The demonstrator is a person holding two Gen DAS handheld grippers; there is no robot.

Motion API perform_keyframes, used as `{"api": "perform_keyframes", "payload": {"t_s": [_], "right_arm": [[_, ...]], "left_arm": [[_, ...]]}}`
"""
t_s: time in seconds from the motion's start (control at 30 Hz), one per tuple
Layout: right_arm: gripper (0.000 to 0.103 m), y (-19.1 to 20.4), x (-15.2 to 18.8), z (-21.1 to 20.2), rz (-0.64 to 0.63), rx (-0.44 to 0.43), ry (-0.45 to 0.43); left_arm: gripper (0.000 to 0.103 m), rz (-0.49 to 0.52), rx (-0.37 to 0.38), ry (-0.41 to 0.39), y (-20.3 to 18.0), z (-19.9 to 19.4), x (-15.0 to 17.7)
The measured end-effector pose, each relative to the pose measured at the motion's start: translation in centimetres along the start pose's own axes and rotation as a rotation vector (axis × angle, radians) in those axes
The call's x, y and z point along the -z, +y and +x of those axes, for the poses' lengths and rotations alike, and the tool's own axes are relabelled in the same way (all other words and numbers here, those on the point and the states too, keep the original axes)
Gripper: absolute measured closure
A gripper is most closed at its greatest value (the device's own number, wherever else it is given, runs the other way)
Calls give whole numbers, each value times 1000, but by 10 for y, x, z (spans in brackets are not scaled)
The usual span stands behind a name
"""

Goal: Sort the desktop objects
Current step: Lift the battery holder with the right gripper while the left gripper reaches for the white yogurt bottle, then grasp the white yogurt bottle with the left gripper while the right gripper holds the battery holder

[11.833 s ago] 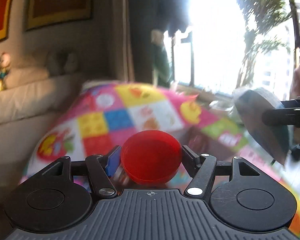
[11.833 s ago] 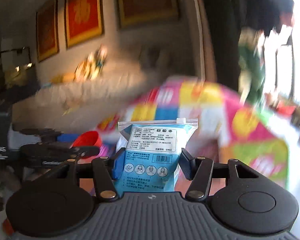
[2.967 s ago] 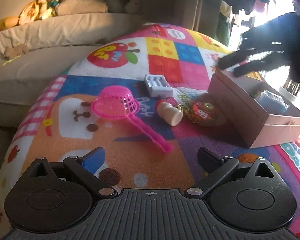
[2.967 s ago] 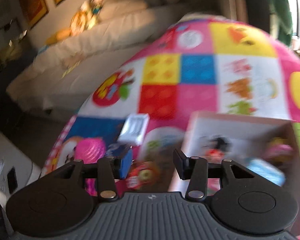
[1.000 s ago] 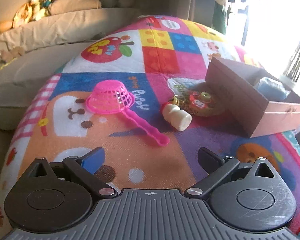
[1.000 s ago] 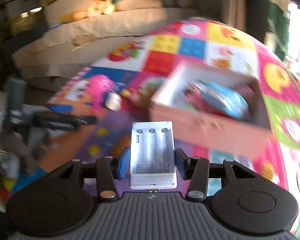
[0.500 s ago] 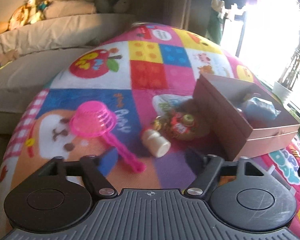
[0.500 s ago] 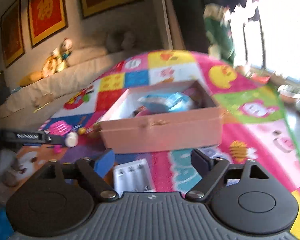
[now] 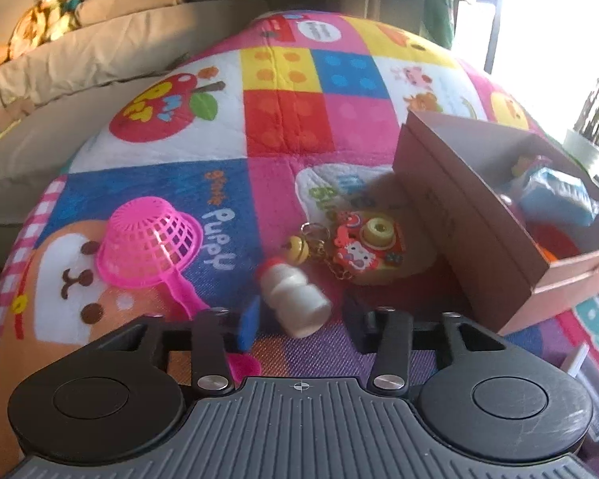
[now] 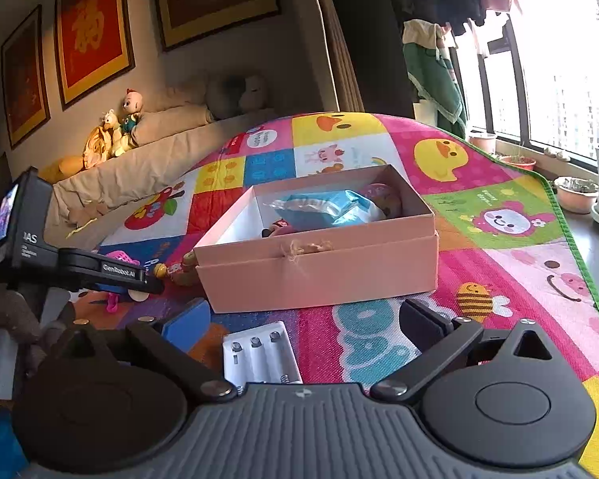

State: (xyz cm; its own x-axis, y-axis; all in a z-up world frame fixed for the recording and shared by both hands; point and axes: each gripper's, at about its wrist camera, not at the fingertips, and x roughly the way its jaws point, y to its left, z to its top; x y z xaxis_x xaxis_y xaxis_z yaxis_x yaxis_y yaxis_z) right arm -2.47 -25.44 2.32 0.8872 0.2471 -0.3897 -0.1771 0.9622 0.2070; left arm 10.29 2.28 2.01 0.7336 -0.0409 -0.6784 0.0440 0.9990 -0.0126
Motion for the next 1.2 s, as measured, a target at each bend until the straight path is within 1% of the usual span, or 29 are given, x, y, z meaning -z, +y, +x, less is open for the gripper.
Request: {"api": "perform_keyframes", "payload": {"t_s": [0.03, 0.07, 0.1, 0.2, 0.33, 0.4, 0.43, 0.47, 0.53, 0.57, 0.63, 0.67, 0.7, 0.73, 0.77, 0.8, 0.87, 0.9, 0.93, 1.0, 1.07, 1.2], "right_arm": [[1, 0, 0, 0, 3, -1, 1], [0, -1, 0, 1, 7, -6, 4], [0, -1, 0, 2, 11, -5, 6], [0, -1, 0, 3, 17, -5, 15], [0, 2, 0, 5, 4, -2, 25], [0, 2, 0, 5, -1, 0, 31], [0, 2, 0, 6, -2, 1, 34], [0, 2, 0, 7, -3, 1, 39], [0, 3, -1, 8, -3, 5, 49], [0, 3, -1, 9, -4, 9, 55], [0, 4, -1, 9, -7, 17, 62], [0, 4, -1, 10, -10, 19, 64], [0, 4, -1, 10, -13, 20, 66], [0, 5, -1, 10, -16, 22, 69], [0, 5, -1, 11, -17, 24, 71], [0, 5, -1, 11, -17, 27, 74], [0, 4, -1, 12, -15, 30, 78], [0, 4, -1, 12, -14, 31, 80], [0, 4, -1, 12, -13, 31, 81], [0, 5, -1, 12, -13, 32, 84], [0, 5, -1, 13, -13, 33, 85], [0, 5, -1, 13, -13, 32, 85]], "left_arm": [[64, 18, 0, -4, -1, -2, 2], [69, 31, 3, -6, -1, -4, 5], [71, 40, 9, -7, -1, -7, 7], [71, 54, 35, -7, 1, -22, 16], [71, 67, 125, -3, 9, -56, 35], [70, 100, 163, 0, 12, -71, 45], [69, 128, 168, 4, 13, -78, 51], [67, 151, 161, 7, 13, -83, 55], [55, 196, 104, 9, 16, -90, 62], [47, 210, 68, 5, 19, -91, 64], [42, 237, -14, -13, 24, -94, 66], [37, 249, -52, -21, 27, -94, 66], [30, 261, -93, -31, 30, -93, 66], [27, 268, -135, -37, 33, -92, 66], [26, 265, -160, -37, 36, -91, 65], [26, 251, -161, -35, 40, -92, 65], [25, 198, -92, -26, 50, -96, 62], [23, 173, -44, -23, 52, -98, 61], [21, 157, 2, -22, 52, -101, 61], [17, 151, 66, -21, 48, -105, 61], [16, 151, 103, -14, 38, -106, 62], [15, 131, 185, 22, 19, -105, 66]]}}
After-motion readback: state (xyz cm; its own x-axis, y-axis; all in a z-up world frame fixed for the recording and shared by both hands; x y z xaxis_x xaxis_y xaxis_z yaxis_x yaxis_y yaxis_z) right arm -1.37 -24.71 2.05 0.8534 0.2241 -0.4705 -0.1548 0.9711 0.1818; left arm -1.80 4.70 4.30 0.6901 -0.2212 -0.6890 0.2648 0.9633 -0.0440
